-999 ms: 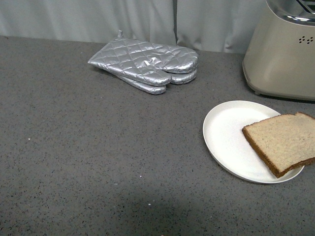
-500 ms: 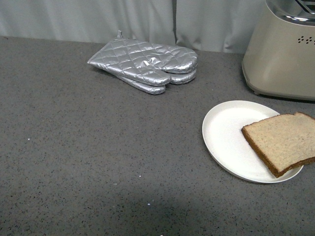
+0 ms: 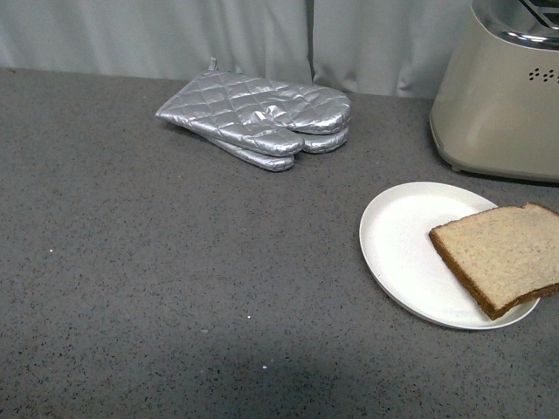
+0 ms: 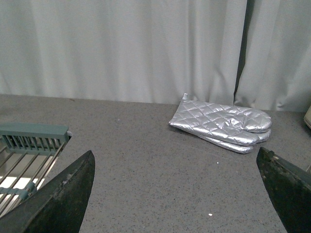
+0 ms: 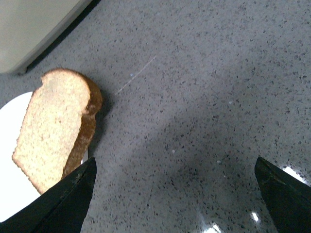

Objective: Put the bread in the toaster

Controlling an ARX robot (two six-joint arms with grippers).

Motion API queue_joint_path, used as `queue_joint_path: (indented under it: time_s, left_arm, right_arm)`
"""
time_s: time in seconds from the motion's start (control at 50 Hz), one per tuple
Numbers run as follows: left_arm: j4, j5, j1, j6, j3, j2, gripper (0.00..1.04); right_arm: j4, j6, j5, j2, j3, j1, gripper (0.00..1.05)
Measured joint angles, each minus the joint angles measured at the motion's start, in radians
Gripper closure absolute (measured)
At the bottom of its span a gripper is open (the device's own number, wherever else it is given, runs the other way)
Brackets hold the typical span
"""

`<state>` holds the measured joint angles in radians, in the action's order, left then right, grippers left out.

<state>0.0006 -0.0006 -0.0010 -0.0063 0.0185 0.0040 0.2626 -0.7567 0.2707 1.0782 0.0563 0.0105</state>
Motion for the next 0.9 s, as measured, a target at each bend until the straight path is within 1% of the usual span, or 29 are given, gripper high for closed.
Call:
queue_joint_path:
  time_s: [0.08, 0.18, 0.4, 0.56, 0.679, 0.899]
  left_arm:
    - [0.000, 0.000, 0.000, 0.000, 0.000, 0.000, 0.07]
    - [0.000, 0.000, 0.000, 0.000, 0.000, 0.000, 0.07]
    - [0.000, 0.000, 0.000, 0.000, 0.000, 0.000, 0.07]
    - [0.000, 0.000, 0.000, 0.000, 0.000, 0.000, 0.07]
    - [0.000, 0.000, 0.000, 0.001, 0.000, 0.000, 0.07]
    - [0.000, 0.000, 0.000, 0.001, 0.000, 0.000, 0.07]
  right_arm:
    - [0.093, -0.016, 0.027, 0.066, -0.010, 0.000, 0.09]
    - [0.188, -0.019, 0.037, 0.134, -0.022, 0.002, 0.09]
    - [0.472, -0.043, 0.058, 0.380, -0.034, 0.019, 0.09]
    - [0.658, -0.080, 0.057, 0.577, -0.034, 0.001, 0.09]
    - [0.746, -0.112, 0.041, 0.660, -0.031, -0.027, 0.09]
    - [0.787, -0.169, 0.022, 0.721, 0.006, -0.045, 0.09]
